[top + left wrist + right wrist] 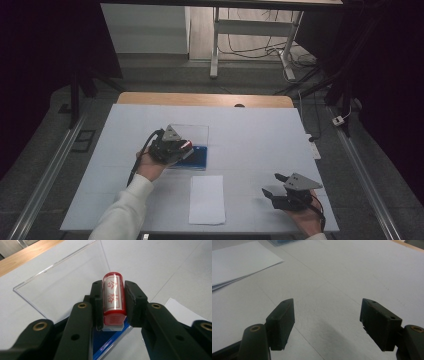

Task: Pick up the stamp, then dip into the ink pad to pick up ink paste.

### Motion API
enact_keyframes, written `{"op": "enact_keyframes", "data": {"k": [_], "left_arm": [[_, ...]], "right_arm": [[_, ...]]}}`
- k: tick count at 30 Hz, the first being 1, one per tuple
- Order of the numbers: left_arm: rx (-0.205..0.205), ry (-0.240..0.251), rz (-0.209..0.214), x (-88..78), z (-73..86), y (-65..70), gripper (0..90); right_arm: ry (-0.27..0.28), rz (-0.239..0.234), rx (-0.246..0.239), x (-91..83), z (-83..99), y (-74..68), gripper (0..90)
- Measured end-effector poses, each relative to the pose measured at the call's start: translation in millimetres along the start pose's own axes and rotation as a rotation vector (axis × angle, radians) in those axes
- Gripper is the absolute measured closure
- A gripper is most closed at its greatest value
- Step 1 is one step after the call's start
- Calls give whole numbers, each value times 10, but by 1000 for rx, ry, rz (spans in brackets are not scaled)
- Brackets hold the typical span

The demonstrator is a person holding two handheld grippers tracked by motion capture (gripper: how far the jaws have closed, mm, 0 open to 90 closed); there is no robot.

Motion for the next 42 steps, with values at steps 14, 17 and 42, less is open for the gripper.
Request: {"op": "enact_keyframes", "data": {"k": [14, 17, 42], "left_arm": [[18, -44, 17, 123, 41, -46, 698], [26, -51, 18, 152, 44, -40, 698], [19, -91, 6, 379, 123, -113, 698]], "right_arm": [[6, -8, 2, 6, -11, -17, 280], [7, -14, -3, 12, -17, -28, 280], [1, -11, -1, 0, 10, -21, 281]]}}
Point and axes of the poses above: each handheld gripper's, and its own axes: x roughly forward along the jaws, z roughly out of its underside, y roughly to its right, the point moved 5 cm from there along x, roughly forward along the jaws, and after that the axes turned 4 degrees about -x, right-handed, at the moved point
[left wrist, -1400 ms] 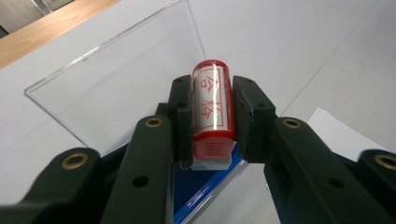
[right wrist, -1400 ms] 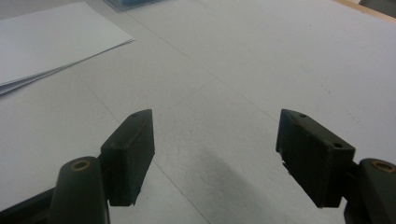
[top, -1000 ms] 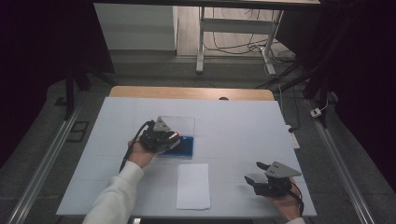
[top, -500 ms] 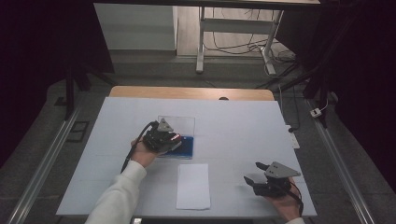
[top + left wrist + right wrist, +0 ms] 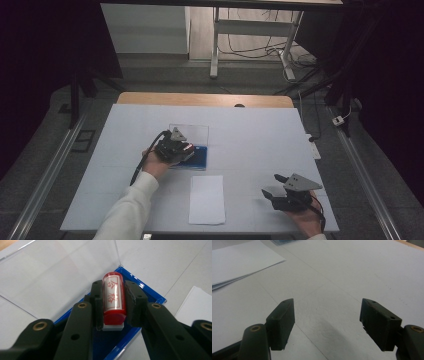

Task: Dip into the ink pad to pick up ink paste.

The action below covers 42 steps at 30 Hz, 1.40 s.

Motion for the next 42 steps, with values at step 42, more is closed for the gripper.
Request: {"op": "enact_keyframes", "data": {"k": [42], "left_arm": [[-24, -134, 3, 53, -3, -32, 705]], "right_arm": [[-24, -9, -7, 21, 17, -12, 281]]}}
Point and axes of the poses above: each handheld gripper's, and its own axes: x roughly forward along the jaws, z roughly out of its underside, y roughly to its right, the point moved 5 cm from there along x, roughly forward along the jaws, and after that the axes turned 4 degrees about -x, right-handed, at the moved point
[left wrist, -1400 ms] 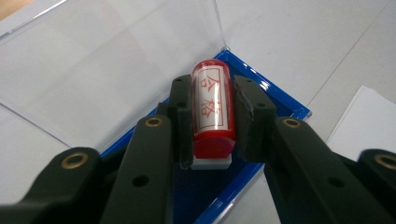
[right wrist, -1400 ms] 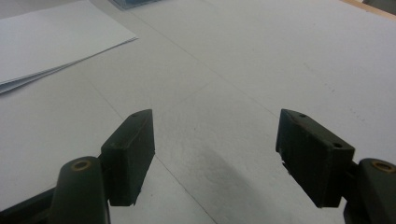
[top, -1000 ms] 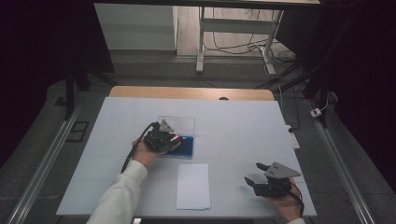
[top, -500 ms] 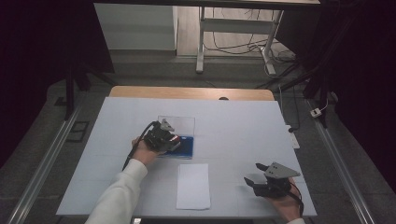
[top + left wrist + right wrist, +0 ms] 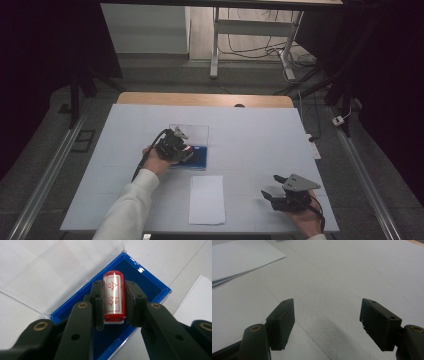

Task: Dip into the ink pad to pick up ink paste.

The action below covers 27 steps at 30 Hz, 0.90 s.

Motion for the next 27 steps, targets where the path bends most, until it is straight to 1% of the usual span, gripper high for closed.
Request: {"op": "enact_keyframes", "data": {"k": [2, 8, 9, 24, 27], "left_arm": [[2, 1, -18, 10, 2, 20, 705], [16, -11, -38, 18, -4, 47, 706], [16, -10, -40, 19, -4, 48, 706], [9, -3, -34, 22, 10, 42, 707], [7, 5, -34, 24, 16, 43, 707]], "right_arm": [[-1, 1, 0, 8, -1, -5, 281], [-9, -1, -10, 11, -6, -19, 281], [-11, 5, -12, 12, -5, -18, 281], [-17, -3, -16, 32, -2, -29, 281], [-16, -3, -14, 32, -2, -29, 281]]}}
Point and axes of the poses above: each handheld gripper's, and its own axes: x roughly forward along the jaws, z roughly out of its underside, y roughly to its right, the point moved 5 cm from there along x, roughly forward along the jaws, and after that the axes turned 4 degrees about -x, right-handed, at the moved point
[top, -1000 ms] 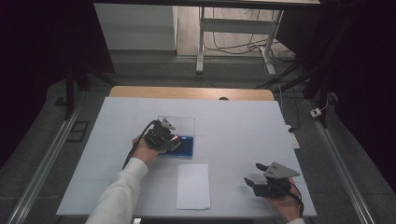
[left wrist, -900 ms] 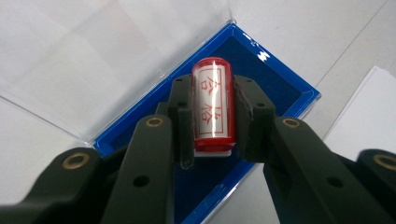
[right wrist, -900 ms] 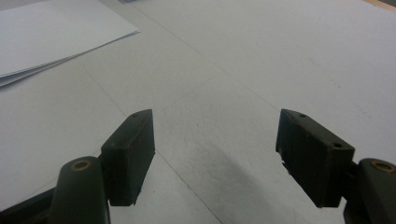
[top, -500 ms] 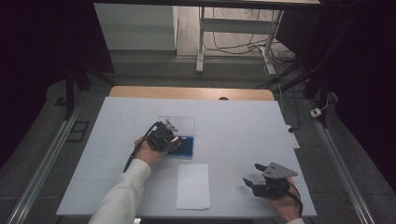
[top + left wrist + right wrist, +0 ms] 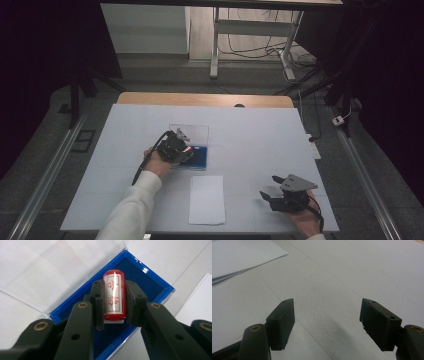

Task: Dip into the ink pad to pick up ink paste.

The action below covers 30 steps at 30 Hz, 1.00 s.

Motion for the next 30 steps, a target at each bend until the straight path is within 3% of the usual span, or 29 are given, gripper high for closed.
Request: {"op": "enact_keyframes", "data": {"k": [8, 14, 17, 23, 30], "left_arm": [[-9, 13, 6, -5, 13, -9, 705], [44, 30, -19, -97, -17, 30, 701], [21, 89, -3, -220, -53, 1, 701], [10, 141, 7, -456, -126, -103, 700], [3, 142, 17, -510, -106, -154, 700]], "right_arm": [[2, 0, 1, -3, -3, 2, 281], [9, -1, 7, -6, -6, 1, 281], [12, -2, 7, -9, -9, -1, 280], [6, -1, 4, -4, -4, 3, 280], [7, -2, 3, -2, -6, -1, 280]]}}
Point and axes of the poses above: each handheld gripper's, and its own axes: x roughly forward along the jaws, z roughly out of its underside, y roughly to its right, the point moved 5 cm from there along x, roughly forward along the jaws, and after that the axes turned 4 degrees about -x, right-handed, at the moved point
